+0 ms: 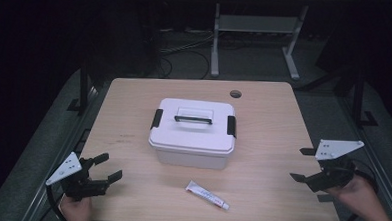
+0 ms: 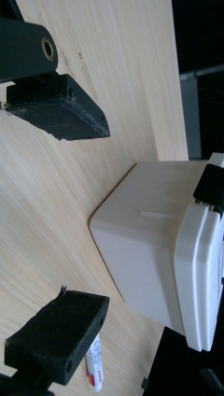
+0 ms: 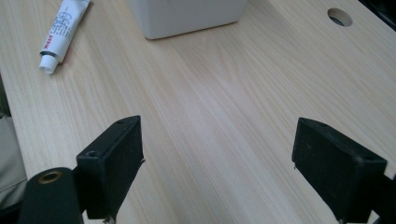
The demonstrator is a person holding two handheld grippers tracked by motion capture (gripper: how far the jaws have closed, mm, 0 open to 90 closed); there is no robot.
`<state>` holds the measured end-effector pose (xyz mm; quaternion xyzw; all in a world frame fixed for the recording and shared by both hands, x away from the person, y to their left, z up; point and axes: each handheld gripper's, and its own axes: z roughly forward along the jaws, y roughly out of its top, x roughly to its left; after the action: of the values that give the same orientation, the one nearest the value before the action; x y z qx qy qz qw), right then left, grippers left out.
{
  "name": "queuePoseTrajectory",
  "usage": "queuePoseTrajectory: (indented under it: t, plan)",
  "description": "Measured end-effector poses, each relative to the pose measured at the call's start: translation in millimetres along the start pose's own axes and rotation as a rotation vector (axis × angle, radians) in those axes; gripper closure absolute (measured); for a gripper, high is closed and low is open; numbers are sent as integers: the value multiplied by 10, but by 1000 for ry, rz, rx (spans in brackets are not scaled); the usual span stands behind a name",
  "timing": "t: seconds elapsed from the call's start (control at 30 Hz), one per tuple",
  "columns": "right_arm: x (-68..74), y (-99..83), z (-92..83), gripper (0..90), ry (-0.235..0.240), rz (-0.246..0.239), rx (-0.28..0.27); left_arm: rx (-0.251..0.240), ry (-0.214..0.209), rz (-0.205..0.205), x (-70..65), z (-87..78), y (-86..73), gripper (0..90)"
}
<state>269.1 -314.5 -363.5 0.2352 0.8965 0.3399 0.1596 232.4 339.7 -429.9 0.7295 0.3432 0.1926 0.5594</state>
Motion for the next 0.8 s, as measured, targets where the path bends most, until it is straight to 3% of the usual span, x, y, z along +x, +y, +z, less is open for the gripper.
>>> queuePoseTrajectory:
  t: [0.27, 0.43, 0.8]
  plan:
    - [-56, 112, 9, 159, 15, -29, 29, 6, 1, 4, -7, -11, -7, 157]
    - [-64, 218, -12, 159, 16, -57, 33, -15, -1, -2, 10, -50, -10, 157]
    - [-122, 747, 32, 165, 54, -159, 82, -3, 0, 6, -2, -25, -4, 157]
